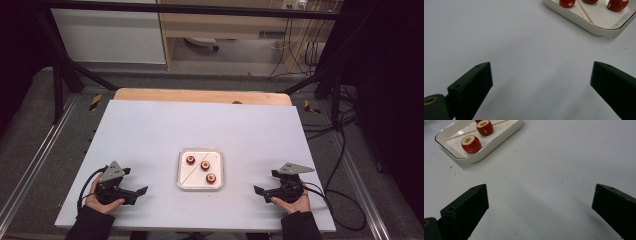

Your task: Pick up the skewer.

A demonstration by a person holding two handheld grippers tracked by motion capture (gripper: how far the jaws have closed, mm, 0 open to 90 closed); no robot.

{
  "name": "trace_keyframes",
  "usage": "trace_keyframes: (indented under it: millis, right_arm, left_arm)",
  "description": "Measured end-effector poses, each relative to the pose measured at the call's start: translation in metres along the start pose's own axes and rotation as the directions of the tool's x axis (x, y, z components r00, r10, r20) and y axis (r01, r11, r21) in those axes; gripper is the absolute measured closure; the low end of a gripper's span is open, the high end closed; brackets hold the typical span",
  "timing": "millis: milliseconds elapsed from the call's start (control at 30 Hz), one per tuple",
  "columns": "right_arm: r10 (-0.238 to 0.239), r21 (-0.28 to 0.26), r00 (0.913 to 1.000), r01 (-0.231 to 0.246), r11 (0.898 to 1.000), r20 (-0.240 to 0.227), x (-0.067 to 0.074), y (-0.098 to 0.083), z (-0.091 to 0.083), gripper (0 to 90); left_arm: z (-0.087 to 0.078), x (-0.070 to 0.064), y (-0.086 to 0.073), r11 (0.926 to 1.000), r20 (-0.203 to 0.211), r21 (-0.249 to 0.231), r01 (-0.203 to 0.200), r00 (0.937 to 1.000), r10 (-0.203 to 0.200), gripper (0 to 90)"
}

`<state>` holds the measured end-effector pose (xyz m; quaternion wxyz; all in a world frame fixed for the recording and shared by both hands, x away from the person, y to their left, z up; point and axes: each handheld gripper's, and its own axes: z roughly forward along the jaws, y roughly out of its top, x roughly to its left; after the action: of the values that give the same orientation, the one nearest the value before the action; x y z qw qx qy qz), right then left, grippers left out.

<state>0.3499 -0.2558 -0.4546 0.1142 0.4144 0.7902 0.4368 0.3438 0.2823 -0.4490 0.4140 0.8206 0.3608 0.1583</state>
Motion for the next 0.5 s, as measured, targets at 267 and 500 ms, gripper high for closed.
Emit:
trace_keyframes:
  millis: [267,500]
  right_arm:
    - [-0.009,-0.008,0.9999,0.009,1.000,0.005,0.0001,0.0006,-0.0014,1.3]
    - [-0.004,-0.009,1.0000,0.004,1.000,0.004,-0.0001,0.0012,-0.0029,1.3]
  left_arm:
    - [0.0004,-0.0028,0.0016,1.0000,-0.001,0.004,-0.001,1.0000,0.001,4.1]
    - [0.0033,-0.0077,0.0051,0.9999,0.000,0.013,-0.005,1.0000,0.005,4.1]
